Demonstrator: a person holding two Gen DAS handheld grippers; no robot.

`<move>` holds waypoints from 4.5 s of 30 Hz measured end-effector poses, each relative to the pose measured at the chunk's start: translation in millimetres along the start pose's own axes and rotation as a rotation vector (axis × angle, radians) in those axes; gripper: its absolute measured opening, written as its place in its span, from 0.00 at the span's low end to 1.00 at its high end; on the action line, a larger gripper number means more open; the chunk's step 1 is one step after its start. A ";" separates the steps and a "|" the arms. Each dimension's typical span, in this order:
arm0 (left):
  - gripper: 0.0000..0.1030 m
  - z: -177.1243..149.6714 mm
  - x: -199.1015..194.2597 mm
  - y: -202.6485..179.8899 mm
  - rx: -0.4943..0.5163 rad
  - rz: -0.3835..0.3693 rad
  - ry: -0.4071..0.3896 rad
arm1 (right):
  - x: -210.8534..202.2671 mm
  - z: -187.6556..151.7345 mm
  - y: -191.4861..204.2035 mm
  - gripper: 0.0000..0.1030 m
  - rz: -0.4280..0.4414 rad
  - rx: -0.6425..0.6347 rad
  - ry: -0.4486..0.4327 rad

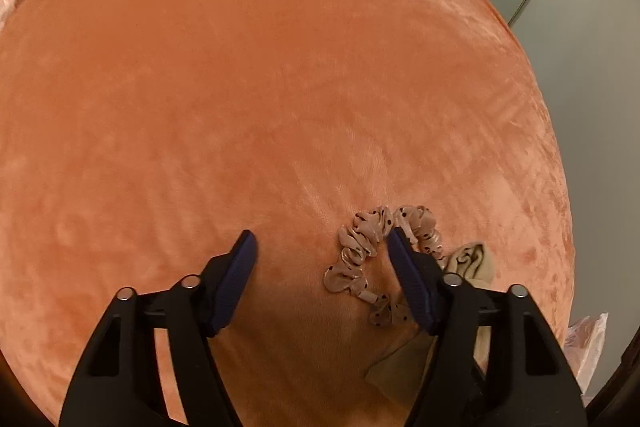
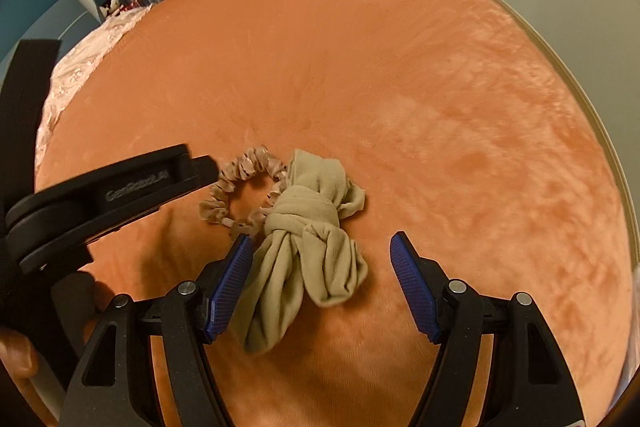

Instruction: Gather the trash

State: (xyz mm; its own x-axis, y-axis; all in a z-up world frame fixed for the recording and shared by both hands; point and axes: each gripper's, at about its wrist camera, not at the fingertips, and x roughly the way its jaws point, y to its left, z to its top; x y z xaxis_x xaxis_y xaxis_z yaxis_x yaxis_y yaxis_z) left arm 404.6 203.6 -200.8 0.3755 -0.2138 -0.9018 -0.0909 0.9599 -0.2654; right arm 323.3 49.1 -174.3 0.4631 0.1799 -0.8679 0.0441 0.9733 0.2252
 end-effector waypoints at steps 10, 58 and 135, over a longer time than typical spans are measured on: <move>0.11 -16.8 5.6 -21.6 0.096 -0.034 0.008 | 5.3 -16.9 0.0 0.33 0.046 -0.019 0.018; 0.09 -275.8 -231.6 -385.6 0.565 -0.238 -0.129 | -356.1 -153.5 -290.7 0.31 -0.171 0.306 -0.378; 0.74 -267.8 -203.9 -334.6 0.535 -0.018 -0.219 | -351.2 -136.2 -269.7 0.77 -0.318 0.150 -0.295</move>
State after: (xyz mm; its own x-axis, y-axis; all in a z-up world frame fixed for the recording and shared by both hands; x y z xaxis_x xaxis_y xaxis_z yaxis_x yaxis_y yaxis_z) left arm 111.4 -122.6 -19.4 0.5602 -0.2433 -0.7918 0.3750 0.9268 -0.0195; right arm 28.2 -257.2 9.5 0.6369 -0.1938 -0.7461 0.3423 0.9383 0.0484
